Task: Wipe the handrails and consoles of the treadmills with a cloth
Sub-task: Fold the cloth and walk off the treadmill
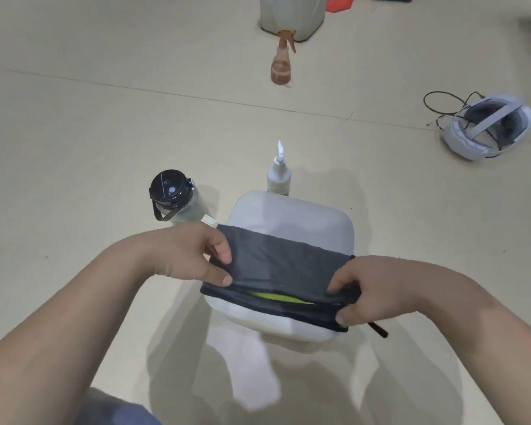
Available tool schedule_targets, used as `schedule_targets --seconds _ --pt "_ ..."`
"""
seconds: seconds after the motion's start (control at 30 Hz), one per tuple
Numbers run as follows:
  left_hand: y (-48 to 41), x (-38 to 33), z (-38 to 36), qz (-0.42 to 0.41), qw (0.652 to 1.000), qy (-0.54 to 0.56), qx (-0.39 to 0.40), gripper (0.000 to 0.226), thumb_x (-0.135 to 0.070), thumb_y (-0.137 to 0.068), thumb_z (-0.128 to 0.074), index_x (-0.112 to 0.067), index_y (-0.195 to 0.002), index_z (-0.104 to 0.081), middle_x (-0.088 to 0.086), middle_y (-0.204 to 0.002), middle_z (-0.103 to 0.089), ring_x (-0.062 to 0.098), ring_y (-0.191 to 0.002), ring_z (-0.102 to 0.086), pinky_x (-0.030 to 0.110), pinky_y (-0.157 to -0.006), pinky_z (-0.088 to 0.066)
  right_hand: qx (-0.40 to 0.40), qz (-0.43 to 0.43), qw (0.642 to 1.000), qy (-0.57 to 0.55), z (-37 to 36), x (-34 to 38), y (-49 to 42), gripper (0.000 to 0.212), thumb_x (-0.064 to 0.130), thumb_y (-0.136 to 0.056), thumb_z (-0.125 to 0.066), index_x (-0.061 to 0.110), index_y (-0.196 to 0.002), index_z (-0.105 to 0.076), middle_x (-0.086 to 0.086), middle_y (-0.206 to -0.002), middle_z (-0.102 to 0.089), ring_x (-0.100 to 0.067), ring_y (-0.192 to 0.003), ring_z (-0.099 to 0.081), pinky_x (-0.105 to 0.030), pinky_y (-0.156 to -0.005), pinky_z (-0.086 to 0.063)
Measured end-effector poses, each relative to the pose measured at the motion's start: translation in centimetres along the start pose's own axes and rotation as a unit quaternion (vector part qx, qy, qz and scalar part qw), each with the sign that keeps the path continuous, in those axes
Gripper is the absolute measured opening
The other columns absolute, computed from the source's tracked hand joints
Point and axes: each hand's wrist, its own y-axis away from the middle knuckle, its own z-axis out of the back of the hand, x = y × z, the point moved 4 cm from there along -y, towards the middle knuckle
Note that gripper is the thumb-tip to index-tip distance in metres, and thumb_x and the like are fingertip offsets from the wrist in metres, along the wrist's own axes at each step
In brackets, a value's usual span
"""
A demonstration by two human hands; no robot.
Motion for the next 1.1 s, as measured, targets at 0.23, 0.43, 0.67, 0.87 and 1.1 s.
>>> schedule_targets --seconds 0.23,0.43,0.67,0.87,1.1 --pt "-4.2 3.4 -3.0 0.112 0.982 0.066 -0.134 0.036 -0.047 -0.090 -0.070 -0.017 -0.109 -0.065 -0.002 -0.106 -0.071 0.020 -0.098 -0.068 0.037 -0.086 -0.057 -0.261 -0.050 0.962 -0.058 0.9 -2.8 -3.3 0.029 0.045 -0.092 -0.066 0.030 -0.115 -0.059 0.008 -0.119 -0.057 -0.018 -0.104 -0.060 -0.039 -0.088 -0.053" --pt "-3.5 1.3 -4.3 0.103 0.970 -0.102 -0.197 0.027 -0.044 -0.089 -0.070 -0.018 -0.090 -0.060 0.000 -0.088 -0.066 0.026 -0.092 -0.065 0.031 -0.070 -0.045 -0.233 -0.054 0.970 -0.044 -1.2 -3.4 -4.3 0.023 0.039 -0.081 -0.074 0.027 -0.089 -0.057 0.007 -0.102 -0.044 -0.016 -0.095 -0.049 -0.033 -0.077 -0.049" --pt "-2.6 -0.9 -3.0 0.054 0.970 0.037 -0.235 0.015 -0.032 -0.088 -0.060 -0.018 -0.091 -0.056 0.001 -0.090 -0.065 0.023 -0.087 -0.063 0.036 -0.073 -0.051 -0.201 -0.018 0.942 -0.267 0.0 -1.4 -4.6 0.020 0.012 -0.081 -0.064 0.017 -0.078 -0.045 -0.001 -0.073 -0.051 -0.018 -0.066 -0.046 -0.028 -0.057 -0.033" --pt "0.9 -1.0 1.8 0.047 0.925 0.191 -0.326 0.015 -0.027 -0.089 -0.066 -0.017 -0.092 -0.056 0.000 -0.083 -0.064 0.017 -0.074 -0.060 0.032 -0.063 -0.046 -0.253 -0.045 0.890 -0.378 -0.1 -1.8 -5.5 0.040 0.036 -0.088 -0.077 0.023 -0.121 -0.058 0.003 -0.110 -0.063 -0.017 -0.102 -0.063 -0.035 -0.087 -0.053" --pt "0.2 -6.7 0.0 -0.049 0.922 0.190 -0.333 0.026 -0.031 -0.082 -0.078 -0.017 -0.086 -0.056 -0.004 -0.078 -0.062 0.013 -0.068 -0.054 0.029 -0.066 -0.046 -0.355 -0.046 0.884 -0.301 1.4 -2.2 -4.7 0.019 0.034 -0.095 -0.064 0.024 -0.110 -0.067 -0.001 -0.107 -0.064 -0.015 -0.086 -0.063 -0.036 -0.081 -0.055"
